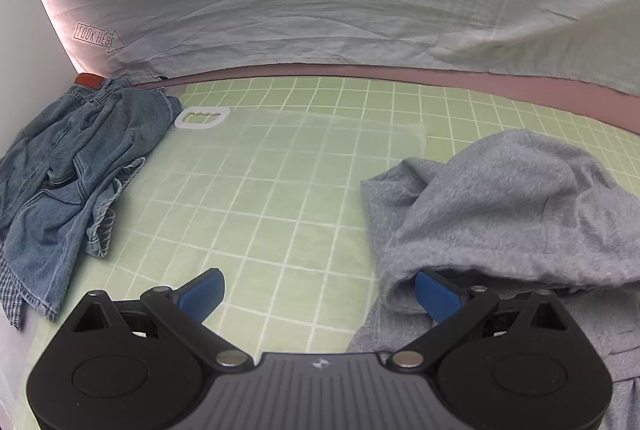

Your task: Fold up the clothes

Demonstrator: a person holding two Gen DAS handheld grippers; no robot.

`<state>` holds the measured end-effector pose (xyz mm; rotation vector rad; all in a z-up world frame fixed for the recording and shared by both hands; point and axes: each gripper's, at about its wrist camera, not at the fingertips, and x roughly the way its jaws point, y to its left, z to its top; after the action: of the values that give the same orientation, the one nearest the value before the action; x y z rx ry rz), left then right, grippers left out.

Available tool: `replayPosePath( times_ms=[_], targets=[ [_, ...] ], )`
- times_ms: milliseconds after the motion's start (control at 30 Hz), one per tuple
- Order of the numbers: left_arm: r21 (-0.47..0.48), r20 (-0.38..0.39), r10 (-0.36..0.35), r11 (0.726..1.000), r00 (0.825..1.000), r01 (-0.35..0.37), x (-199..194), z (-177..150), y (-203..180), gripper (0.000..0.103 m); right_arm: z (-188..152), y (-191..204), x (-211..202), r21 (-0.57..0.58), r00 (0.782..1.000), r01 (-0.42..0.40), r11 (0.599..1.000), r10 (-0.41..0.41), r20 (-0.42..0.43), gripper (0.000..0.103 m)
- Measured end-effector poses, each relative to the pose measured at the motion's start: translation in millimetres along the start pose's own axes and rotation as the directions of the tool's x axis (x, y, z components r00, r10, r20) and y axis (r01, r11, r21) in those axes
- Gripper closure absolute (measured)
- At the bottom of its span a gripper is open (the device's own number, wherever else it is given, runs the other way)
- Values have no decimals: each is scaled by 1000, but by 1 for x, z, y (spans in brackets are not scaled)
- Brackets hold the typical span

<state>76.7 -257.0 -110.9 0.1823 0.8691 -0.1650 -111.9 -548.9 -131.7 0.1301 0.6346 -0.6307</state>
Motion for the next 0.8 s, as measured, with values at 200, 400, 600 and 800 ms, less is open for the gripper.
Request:
replayPosePath(
  times_ms=[200,400,600,800],
  targets=[
    [23,32,-73,997,997,73,-8,3,-13,2,0,4,-2,0,1000,-23,1000,23,-7,0],
    [33,22,-78,996,997,77,-4,4,-18,2,1,8,-6,15,997,-81,997,81,0,0],
    [55,-32,-50,997,998,51,12,2,-19,2,-1,13,8,10,995,-90,996,90,-52,0],
    [54,-113,-23,998,993,29,32,-5,-20,2,-11,18,27,13,985,-102,995,102,-136,0]
  ],
)
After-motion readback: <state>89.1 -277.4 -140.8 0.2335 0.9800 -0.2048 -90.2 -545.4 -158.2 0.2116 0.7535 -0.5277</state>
